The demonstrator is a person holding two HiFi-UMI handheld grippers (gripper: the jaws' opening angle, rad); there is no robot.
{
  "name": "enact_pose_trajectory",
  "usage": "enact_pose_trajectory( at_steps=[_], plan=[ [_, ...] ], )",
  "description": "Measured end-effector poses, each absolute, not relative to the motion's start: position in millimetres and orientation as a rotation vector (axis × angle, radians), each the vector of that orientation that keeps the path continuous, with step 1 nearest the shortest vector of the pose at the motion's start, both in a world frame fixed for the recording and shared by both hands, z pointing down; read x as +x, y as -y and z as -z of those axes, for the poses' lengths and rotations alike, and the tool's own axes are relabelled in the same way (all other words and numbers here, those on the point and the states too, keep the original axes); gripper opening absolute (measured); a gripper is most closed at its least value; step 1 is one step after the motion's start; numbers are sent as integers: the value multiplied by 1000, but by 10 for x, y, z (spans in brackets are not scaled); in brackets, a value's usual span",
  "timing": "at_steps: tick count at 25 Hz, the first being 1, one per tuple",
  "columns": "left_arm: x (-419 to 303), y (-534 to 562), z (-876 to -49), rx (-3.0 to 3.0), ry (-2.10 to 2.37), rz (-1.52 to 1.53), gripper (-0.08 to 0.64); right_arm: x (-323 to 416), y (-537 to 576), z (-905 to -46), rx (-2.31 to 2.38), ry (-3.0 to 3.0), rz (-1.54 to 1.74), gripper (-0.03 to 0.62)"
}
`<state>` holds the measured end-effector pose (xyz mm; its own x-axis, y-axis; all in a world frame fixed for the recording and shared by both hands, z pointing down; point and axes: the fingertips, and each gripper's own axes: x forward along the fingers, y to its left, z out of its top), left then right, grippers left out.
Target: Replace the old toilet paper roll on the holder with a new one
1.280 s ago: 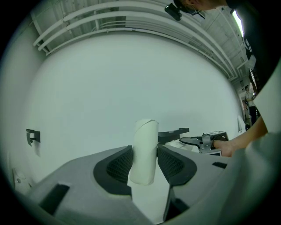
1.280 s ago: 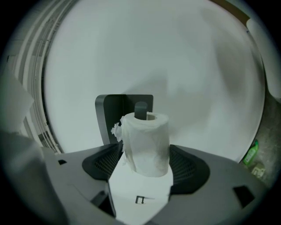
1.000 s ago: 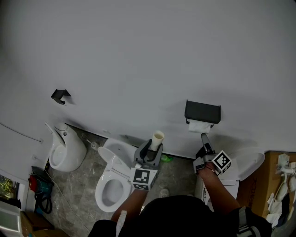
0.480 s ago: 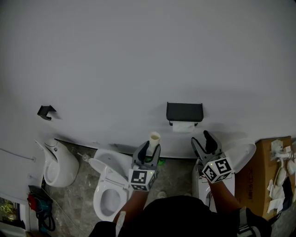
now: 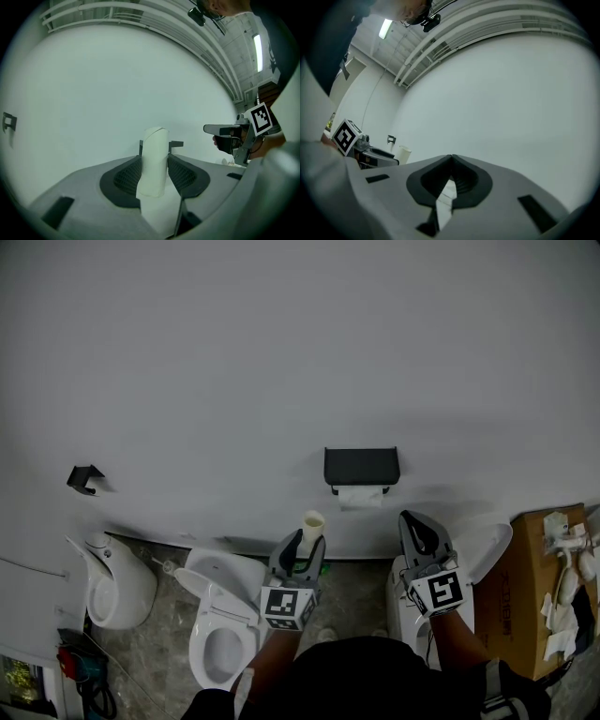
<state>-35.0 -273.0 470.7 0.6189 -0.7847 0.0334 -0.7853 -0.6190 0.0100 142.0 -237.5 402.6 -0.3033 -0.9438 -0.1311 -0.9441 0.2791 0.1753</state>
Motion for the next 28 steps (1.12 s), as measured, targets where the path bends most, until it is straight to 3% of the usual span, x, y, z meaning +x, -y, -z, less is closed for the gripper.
enact_pose_trajectory(
  at_steps=[13, 28],
  plan=[
    [-326, 2782, -4635, 2820, 1387, -2, 172, 1361, 2443, -4071, -1916, -2579, -541, 0],
    [-404, 2864, -4684, 2785, 1453, -22, 172, 1343, 2611, -4149, -1859, -2594, -404, 0]
  ],
)
